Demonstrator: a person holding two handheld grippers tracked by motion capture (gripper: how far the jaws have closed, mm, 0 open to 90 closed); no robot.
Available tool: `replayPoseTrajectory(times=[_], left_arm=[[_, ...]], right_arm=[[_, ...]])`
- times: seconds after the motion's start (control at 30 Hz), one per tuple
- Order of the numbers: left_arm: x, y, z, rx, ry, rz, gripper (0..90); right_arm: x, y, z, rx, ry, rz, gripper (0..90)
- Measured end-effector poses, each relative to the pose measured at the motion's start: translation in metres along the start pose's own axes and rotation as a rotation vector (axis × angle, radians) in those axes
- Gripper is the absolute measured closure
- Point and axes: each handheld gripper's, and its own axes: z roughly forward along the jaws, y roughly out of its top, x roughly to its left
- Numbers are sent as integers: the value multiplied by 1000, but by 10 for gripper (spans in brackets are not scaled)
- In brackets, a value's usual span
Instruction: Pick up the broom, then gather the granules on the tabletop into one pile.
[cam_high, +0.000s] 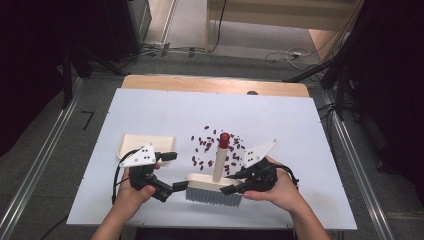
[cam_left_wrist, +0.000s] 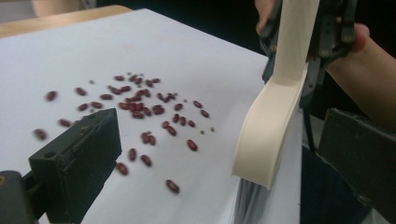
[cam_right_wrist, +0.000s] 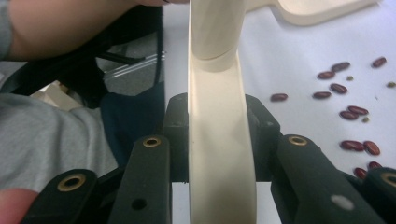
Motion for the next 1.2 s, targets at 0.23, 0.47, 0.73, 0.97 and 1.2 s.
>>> replayPoseTrajectory(times=[0.23, 0.47, 0.73, 0.97, 1.2], left_arm=[[3, -18, -20, -36, 100, -20, 0], [10, -37, -38, -59, 182, -45, 0], [15, -40, -41, -74, 221, -51, 0], [17, -42, -41, -68, 234, -54, 0], [19, -42, -41, -66, 237, -61, 0]], right_arm=[[-10, -2, 16, 36, 0, 43, 651], [-32, -12, 17, 36, -24, 143, 651], [-46, -19, 9, 16, -62, 203, 651], [-57, -25, 1, -8, -102, 251, 651], [-63, -30, -8, -31, -173, 280, 651]])
